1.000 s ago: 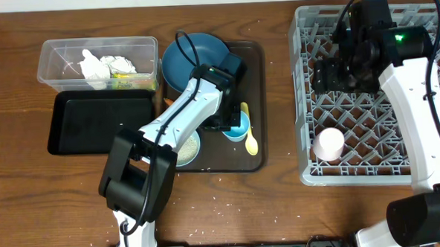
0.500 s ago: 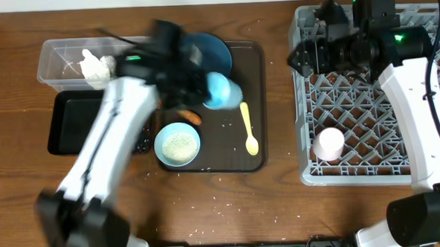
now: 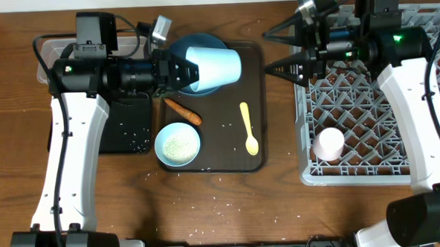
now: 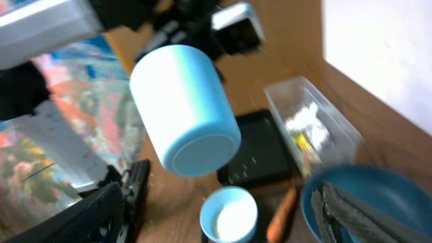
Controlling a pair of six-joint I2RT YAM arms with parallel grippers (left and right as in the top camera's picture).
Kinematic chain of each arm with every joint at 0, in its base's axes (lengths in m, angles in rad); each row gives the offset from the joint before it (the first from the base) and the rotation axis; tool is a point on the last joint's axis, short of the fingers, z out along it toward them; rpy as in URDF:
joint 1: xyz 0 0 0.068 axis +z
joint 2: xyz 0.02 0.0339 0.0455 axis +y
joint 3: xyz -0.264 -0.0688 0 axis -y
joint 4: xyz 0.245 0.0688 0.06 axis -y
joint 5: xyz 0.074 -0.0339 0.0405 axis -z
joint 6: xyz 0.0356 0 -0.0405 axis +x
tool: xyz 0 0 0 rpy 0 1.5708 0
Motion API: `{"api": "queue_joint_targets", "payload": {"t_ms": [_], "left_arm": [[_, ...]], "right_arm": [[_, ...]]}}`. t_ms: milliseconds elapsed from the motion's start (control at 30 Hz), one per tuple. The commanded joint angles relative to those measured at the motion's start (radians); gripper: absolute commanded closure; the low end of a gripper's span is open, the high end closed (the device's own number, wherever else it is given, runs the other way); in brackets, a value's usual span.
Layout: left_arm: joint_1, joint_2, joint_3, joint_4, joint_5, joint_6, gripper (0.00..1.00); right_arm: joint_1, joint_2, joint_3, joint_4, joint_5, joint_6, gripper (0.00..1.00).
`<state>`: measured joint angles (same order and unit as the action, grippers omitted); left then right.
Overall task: Sort waste into correct bins and load items into the dishwasher rack
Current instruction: 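Pass the light-blue cup from the left gripper to the right gripper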
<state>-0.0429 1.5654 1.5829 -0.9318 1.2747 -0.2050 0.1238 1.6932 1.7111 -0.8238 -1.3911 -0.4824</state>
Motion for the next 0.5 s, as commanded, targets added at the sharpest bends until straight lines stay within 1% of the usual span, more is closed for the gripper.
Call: {"api": "queue_joint_targets", "payload": {"t_ms": [0,167,467], "left_arm": [[0.002,0.003,0.007,0.006,0.147,0.032,0.94],[0.002,0.003,0.007,0.006,0.146,0.033,0.94],[0.002,0.003,0.007,0.008,0.146,0.033,0.94]], "right_arm": [[0.044,-0.006,-0.009,0.013,-0.126,-0.074,0.13],[0.074,-0.006,-0.009,0.02,-0.093,-0.073,0.13],[0.072,-0.006,-0.009,0.02,-0.076,-0.073,0.13]]}}
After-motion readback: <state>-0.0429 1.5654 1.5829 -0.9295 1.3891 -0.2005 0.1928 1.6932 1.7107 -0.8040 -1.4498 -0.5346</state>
